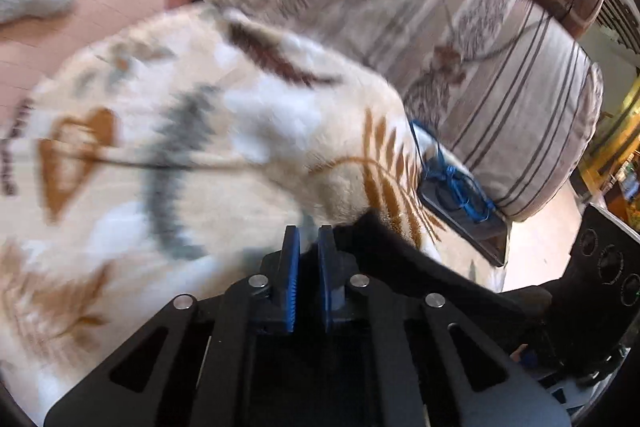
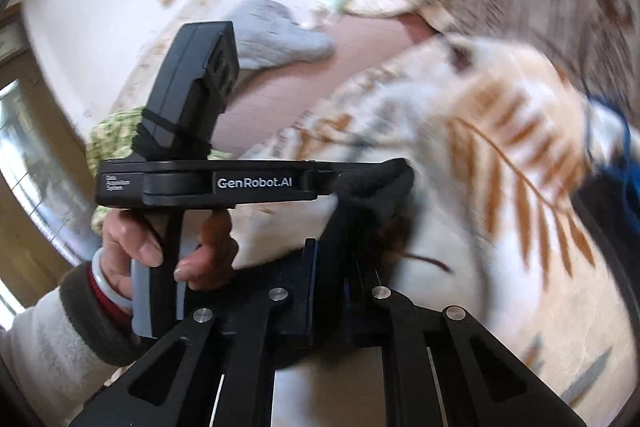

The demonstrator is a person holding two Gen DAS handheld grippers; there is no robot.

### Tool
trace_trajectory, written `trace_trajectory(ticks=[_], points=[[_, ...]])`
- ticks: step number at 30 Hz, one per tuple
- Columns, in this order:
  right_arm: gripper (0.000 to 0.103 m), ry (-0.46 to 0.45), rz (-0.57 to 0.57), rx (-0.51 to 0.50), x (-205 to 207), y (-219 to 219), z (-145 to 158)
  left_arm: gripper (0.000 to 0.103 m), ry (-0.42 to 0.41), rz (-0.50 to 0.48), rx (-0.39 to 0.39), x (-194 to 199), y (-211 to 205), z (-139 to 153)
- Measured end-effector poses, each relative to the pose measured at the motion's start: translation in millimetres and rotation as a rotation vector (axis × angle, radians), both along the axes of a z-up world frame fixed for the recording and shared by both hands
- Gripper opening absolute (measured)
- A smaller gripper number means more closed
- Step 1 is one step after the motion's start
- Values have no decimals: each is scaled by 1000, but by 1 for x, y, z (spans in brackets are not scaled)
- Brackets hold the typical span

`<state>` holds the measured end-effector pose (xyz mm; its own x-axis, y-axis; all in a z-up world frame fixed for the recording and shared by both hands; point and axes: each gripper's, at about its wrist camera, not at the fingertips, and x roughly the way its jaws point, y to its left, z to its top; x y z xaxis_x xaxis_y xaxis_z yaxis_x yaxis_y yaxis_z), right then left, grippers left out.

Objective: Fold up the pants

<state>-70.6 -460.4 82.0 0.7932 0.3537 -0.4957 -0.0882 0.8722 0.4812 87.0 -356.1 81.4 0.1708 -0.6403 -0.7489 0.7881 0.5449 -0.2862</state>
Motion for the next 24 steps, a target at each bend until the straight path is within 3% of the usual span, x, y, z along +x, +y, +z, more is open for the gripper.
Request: trace_trajectory(ticks=[6, 12, 14, 17, 19, 21, 24], points=[[9, -80, 164, -110, -2, 72, 39, 7, -30, 201, -47, -7, 112, 34], [10, -19, 339, -151, 6, 151, 13, 15, -4, 439, -53, -24, 232, 20], [20, 50, 392, -167, 12, 178, -13, 29, 29, 495, -44, -30, 256, 8], [37, 159, 431, -152, 16, 198, -38, 34, 73, 545, -41, -44, 279, -10], [45, 143, 455, -125, 10, 194, -28, 35, 76, 549, -33, -54, 281, -16], [61, 116, 474, -117, -4, 183, -10, 40, 72, 554, -29, -65, 278, -21], [63, 71, 411, -128, -19, 151, 5, 41, 77, 554, -60, -79, 272, -20]])
